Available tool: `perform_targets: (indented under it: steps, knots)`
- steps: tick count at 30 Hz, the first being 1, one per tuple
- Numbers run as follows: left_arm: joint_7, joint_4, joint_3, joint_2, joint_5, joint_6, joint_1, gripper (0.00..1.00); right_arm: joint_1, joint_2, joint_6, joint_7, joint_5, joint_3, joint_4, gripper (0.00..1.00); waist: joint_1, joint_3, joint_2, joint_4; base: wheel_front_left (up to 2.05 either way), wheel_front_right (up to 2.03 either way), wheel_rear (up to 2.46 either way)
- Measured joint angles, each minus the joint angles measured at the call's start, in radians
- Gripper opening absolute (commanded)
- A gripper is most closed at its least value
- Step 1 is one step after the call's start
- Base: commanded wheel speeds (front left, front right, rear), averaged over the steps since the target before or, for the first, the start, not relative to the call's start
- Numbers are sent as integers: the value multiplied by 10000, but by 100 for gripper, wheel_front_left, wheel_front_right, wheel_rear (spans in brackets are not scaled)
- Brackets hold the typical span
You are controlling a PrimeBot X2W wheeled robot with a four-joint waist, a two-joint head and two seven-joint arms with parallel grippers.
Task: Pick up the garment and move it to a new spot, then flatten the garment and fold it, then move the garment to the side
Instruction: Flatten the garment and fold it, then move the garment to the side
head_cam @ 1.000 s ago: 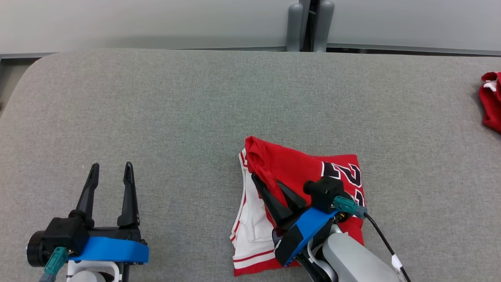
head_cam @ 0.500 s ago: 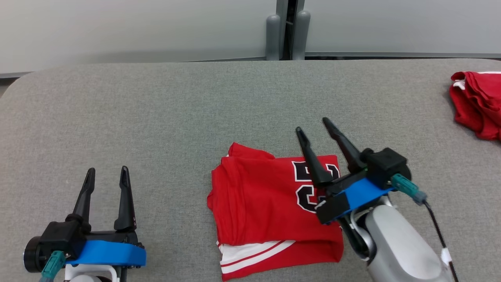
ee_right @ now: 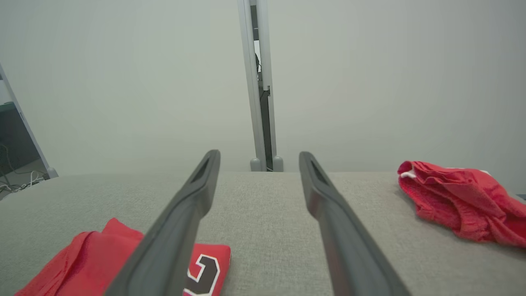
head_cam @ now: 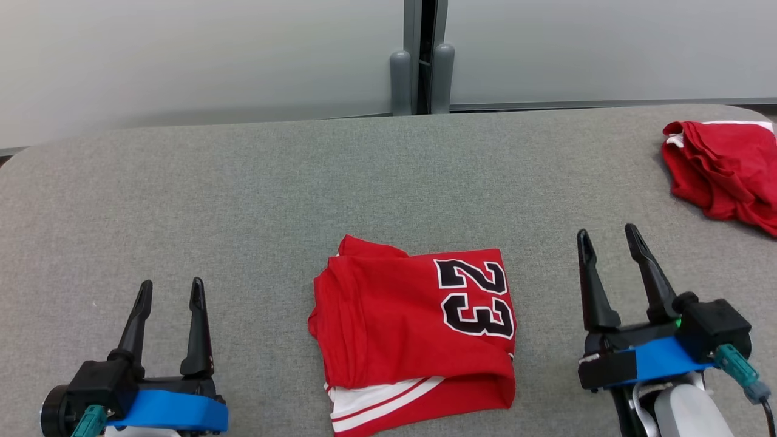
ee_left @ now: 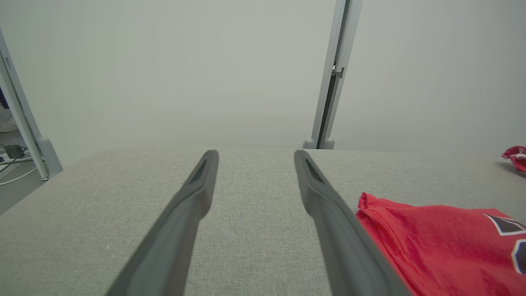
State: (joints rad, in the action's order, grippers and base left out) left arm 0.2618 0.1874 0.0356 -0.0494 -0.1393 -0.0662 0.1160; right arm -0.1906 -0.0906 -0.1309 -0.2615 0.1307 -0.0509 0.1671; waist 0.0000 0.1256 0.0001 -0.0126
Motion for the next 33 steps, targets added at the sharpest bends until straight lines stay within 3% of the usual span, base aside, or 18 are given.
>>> perform_targets:
  steps: [12, 33]
  knots:
    - [0, 38, 36, 2, 127, 17, -667, 100, 1366, 301, 0, 0, -79, 562, -100, 100, -1, -480, 0, -121, 0, 0, 0]
    - [0, -25, 111, 2, 259, 79, -887, 100, 1517, 374, 0, 0, -259, 426, 293, 100, -1, -727, 0, -56, 0, 0, 0]
